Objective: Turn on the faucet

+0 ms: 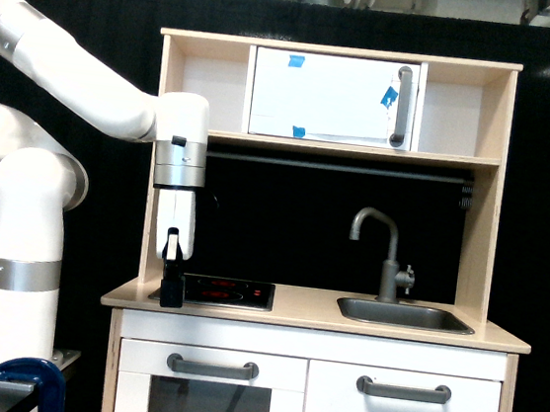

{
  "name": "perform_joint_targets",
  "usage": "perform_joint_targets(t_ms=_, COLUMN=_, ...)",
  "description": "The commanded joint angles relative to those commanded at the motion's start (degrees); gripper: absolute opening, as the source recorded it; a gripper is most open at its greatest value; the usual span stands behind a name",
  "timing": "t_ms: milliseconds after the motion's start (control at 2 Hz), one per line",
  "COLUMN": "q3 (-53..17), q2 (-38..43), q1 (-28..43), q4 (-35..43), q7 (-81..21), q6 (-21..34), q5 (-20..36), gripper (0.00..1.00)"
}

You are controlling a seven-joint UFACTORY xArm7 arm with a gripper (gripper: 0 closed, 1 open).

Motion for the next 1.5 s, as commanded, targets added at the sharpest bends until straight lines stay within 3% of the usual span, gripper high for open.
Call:
perform_joint_targets(t_ms=500, q3=-6.00, q2=10.06, q1=5.44, q4=5.52, q7=-15.51, q6=-6.68, q5=-0.85, gripper=1.00)
perform_joint_targets(t_ms=1000, q3=-17.16, q2=11.89, q1=14.52, q4=8.41, q7=-36.30, q6=-11.02, q5=3.95, gripper=1.00)
perform_joint_targets(t_ms=1500, q3=-35.81, q2=16.12, q1=32.64, q4=14.29, q7=-61.67, q6=-17.71, q5=17.31, gripper=1.00)
